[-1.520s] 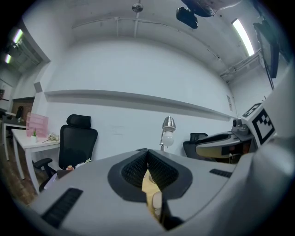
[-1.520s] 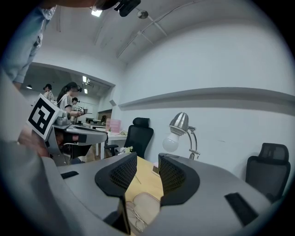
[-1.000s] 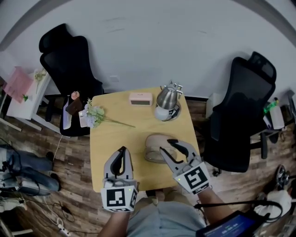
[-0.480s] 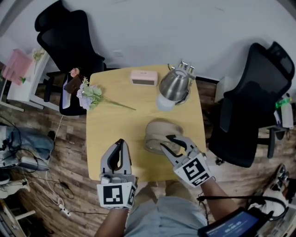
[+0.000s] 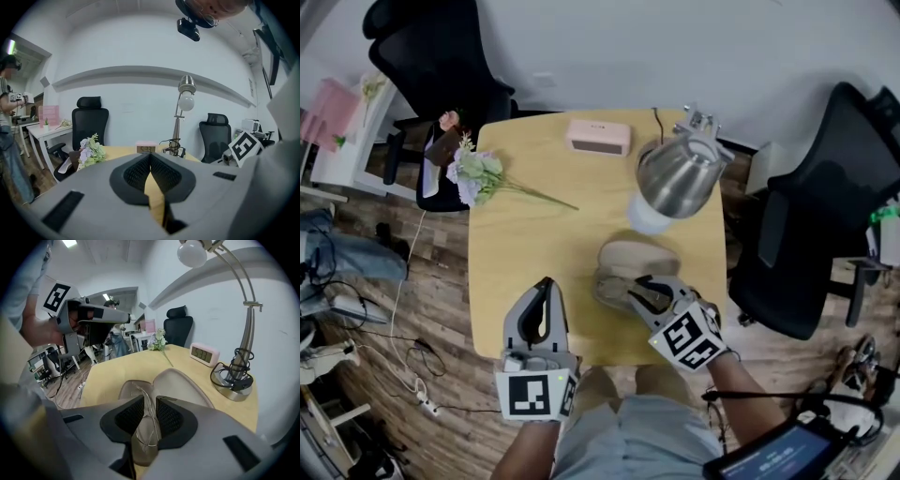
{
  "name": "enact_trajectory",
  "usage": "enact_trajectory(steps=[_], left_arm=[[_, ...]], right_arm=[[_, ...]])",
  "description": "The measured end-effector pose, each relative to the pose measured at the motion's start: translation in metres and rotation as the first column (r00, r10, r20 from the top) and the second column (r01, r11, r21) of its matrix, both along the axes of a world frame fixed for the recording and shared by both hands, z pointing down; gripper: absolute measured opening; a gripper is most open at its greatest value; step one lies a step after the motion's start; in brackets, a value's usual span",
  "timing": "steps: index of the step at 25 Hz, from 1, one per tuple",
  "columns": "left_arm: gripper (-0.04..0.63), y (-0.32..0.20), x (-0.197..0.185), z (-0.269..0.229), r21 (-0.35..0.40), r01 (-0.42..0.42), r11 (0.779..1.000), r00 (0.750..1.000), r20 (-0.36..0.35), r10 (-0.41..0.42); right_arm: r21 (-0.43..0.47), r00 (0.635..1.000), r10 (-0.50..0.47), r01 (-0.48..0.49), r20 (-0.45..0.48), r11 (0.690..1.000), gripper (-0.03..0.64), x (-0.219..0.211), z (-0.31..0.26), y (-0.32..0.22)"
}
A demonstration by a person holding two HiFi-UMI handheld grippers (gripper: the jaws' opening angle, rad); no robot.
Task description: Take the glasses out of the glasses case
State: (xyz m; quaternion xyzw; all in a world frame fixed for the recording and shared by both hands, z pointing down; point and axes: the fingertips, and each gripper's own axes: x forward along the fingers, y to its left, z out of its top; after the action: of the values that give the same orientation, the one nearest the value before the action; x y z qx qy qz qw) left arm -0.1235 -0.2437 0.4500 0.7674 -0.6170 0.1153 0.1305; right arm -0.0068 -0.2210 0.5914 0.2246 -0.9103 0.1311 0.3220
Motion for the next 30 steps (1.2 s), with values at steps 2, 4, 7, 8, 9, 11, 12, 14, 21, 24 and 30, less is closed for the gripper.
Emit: enact_trajectory(steps=[2,4,7,8,9,11,12,14,21,24,30], left_arm=[[0.006,-0.003,-0.003,0.003,-0.005,0.006,1.000,1.000,-0.002,-0.006],[0.006,-0.005,-0.007,0.005,-0.008,0.014,1.000,1.000,-0.004,-0.014],[0.006,-0.009,-0.013,0.006,-0.005,0.023,1.000,1.000,-0.006,-0.023],[0.006,-0.010,-0.015,0.007,-0.003,0.026,1.000,1.000,-0.008,-0.026],[0.006,-0.010,-0.016,0.007,-0.003,0.029,1.000,1.000,-0.009,-0.029],[0.006,-0.011,-0.017,0.008,-0.003,0.034,0.999,0.999,-0.013,-0.034],[0.006,-0.011,-0.017,0.008,-0.004,0.036,0.999,0.999,-0.014,-0.036],[0.006,-0.011,-0.017,0.009,-0.006,0.039,0.999,0.999,-0.018,-0.039],[0.006,-0.009,-0.021,0.007,-0.005,0.051,0.999,0.998,-0.021,-0.051],[0.006,-0.008,-0.024,0.006,-0.002,0.056,0.998,0.998,-0.022,-0.056],[0.006,-0.007,-0.025,0.004,0.003,0.055,0.998,0.998,-0.024,-0.055]], right_arm=[[-0.024,1.000,-0.010,0.009,-0.026,1.000,0.097,0.001,0.009,0.000],[-0.049,0.999,-0.018,0.015,-0.047,0.999,0.097,0.002,0.016,0.001],[-0.082,0.996,-0.038,0.032,-0.084,0.996,0.092,0.004,0.026,0.005],[-0.089,0.994,-0.048,0.040,-0.095,0.995,0.083,0.004,0.028,0.006],[-0.094,0.993,-0.058,0.048,-0.102,0.994,0.078,0.004,0.029,0.006],[-0.107,0.992,-0.067,0.055,-0.107,0.993,0.072,0.004,0.030,0.007],[-0.118,0.992,-0.068,0.055,-0.109,0.992,0.069,0.005,0.031,0.007],[-0.142,0.989,-0.074,0.056,-0.124,0.988,0.069,0.006,0.034,0.008],[-0.173,0.974,-0.150,0.120,-0.172,0.978,0.041,0.002,0.038,0.015],[-0.160,0.970,-0.163,0.135,-0.179,0.978,0.037,0.001,0.038,0.015],[-0.134,0.968,-0.175,0.152,-0.178,0.979,0.025,-0.002,0.034,0.017]])
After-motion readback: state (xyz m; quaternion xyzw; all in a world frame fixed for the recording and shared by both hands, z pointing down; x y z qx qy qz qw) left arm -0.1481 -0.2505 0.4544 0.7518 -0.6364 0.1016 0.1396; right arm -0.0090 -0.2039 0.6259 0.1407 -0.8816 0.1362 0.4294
